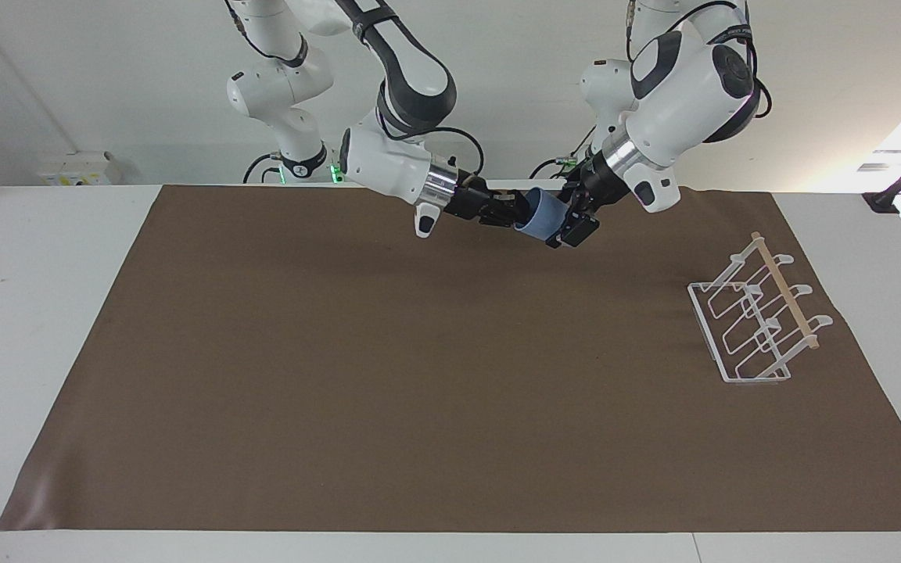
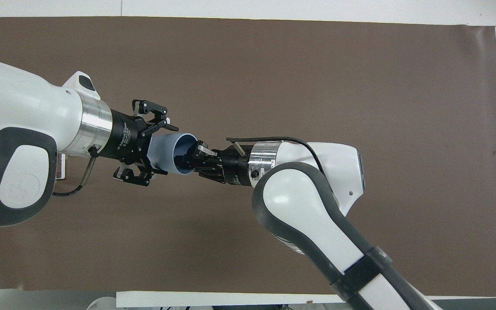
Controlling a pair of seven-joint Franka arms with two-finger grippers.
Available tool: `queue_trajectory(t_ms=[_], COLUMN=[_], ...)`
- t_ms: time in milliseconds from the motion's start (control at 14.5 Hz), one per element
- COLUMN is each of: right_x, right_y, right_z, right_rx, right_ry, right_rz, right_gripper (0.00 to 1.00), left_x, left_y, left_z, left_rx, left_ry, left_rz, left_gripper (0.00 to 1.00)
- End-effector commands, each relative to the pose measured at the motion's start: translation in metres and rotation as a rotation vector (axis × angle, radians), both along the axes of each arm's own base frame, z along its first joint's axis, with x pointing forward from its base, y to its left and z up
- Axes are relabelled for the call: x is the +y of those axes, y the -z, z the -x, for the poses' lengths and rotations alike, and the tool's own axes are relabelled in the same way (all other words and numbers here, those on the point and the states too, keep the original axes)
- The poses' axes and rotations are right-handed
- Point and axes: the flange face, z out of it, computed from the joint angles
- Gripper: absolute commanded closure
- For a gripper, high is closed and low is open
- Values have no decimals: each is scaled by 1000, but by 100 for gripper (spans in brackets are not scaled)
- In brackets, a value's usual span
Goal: Hang cup on cup holder
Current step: 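Open the right gripper and withdraw it while the left gripper holds the cup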
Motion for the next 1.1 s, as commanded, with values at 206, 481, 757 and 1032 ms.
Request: queue_trajectory(t_ms=[206,481,757,1032], right_x=[3,3,-38,-107], right_y=[-3,-9,-49,-62], right_z=[-1,-1,-9,-32], right_rx=[10,-4,-91,-111], right_ry=[12,16,132,226], right_rz=[-19,-20,-9,-11], right_gripper=[100,2,1,1], left_x=[-6,-5,-3,12], left_y=[-2,1,0,2], left_z=[5,2,-1,-16], left_rx=[-40,-33,-44,-112], left_ry=[54,51,41,60], left_rz=[28,26,10,-129], left_gripper=[100,100,100,100])
